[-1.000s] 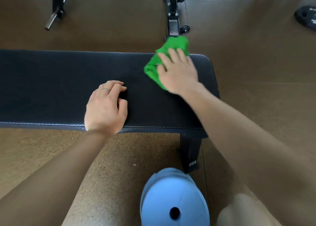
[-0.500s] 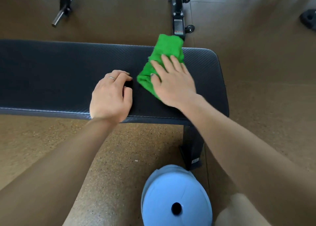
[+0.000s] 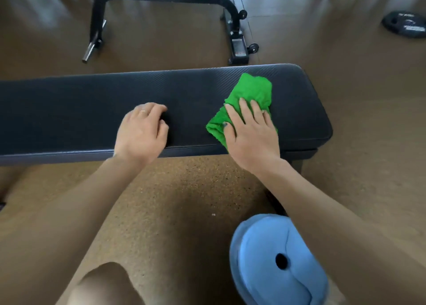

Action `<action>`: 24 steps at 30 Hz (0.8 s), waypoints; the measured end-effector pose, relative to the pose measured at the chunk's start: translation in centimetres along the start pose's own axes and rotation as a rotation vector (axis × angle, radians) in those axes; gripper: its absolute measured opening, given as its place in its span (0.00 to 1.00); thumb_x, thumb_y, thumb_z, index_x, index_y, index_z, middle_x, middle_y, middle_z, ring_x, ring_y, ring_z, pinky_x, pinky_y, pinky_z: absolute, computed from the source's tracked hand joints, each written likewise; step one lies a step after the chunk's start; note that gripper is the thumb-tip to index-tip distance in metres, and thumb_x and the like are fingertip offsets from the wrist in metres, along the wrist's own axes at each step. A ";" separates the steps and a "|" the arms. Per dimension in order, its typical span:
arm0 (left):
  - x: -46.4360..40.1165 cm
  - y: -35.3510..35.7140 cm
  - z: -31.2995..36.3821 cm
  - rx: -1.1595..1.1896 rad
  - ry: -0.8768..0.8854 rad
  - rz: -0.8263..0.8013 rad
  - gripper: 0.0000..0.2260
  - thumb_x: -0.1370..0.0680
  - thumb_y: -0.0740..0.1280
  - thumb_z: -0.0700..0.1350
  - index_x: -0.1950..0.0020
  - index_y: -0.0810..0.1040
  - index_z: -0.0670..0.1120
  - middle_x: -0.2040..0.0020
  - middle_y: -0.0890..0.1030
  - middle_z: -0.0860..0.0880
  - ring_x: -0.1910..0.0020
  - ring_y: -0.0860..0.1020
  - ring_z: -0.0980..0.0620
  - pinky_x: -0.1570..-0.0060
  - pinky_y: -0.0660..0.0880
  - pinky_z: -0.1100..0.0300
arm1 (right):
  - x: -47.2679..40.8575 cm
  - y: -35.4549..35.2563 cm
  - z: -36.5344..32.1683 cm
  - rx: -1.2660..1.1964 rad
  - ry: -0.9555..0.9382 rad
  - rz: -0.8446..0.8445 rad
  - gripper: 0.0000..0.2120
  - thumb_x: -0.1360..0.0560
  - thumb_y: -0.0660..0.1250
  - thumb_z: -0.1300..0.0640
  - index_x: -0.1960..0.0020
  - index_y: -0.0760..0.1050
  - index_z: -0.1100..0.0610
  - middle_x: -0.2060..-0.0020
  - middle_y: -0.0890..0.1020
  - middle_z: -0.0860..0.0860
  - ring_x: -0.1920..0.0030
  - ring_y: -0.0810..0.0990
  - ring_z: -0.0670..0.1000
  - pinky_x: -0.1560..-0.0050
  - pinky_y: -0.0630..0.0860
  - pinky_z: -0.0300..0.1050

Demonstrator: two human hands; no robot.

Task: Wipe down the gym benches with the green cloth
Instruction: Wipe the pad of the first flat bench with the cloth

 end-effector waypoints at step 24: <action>0.2 -0.9 -7.7 0.025 0.040 -0.022 0.14 0.18 0.57 0.46 0.35 0.74 0.44 0.35 0.75 0.45 0.32 0.71 0.41 0.29 0.68 0.44 | -0.1 0.4 -1.8 -0.020 0.467 -0.006 0.27 0.15 0.45 0.42 0.16 0.52 0.43 0.16 0.51 0.50 0.16 0.45 0.54 0.18 0.43 0.56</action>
Point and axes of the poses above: each hand's wrist, its own x-axis away from the middle knuckle, its own y-axis out of the palm, z = x × y, the point moved 7 cm from there along -x, towards the middle knuckle
